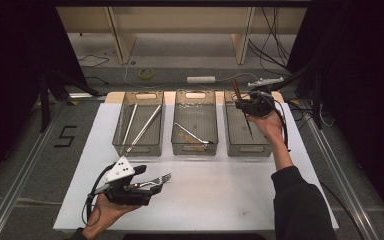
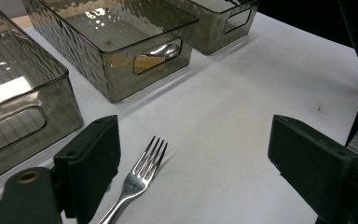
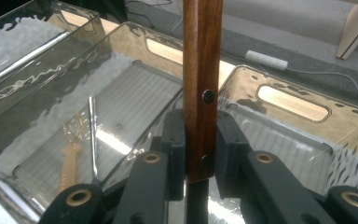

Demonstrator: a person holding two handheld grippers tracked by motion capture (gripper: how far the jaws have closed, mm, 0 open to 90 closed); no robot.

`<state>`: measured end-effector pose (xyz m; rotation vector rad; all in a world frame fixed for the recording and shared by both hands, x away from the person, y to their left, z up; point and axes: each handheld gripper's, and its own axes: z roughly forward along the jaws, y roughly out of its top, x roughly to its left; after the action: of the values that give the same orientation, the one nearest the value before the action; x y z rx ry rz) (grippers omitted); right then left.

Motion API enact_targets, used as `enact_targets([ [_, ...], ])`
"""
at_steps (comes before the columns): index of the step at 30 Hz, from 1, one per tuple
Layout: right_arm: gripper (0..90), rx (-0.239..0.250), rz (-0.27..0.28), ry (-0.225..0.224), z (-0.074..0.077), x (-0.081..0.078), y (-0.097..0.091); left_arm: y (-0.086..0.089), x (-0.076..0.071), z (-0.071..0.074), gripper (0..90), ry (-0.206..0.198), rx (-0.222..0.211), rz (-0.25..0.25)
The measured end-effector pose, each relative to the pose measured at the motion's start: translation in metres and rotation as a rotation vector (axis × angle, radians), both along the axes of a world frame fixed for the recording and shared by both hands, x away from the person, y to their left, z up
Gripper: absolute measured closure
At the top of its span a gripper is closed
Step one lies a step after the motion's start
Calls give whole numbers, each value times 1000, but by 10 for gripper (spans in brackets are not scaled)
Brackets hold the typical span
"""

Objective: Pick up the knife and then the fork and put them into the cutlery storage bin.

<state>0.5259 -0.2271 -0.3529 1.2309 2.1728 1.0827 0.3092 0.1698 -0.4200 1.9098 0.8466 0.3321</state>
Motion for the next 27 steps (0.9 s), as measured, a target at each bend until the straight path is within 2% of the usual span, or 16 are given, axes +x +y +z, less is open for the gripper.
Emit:
enact_targets([
  [14,772,-21,-39,6,-16,3,0,0,0,0,163,0,7,-4],
  [27,771,-16,-59,53,-37,6,1,0,0,0,164,1,7,-3],
])
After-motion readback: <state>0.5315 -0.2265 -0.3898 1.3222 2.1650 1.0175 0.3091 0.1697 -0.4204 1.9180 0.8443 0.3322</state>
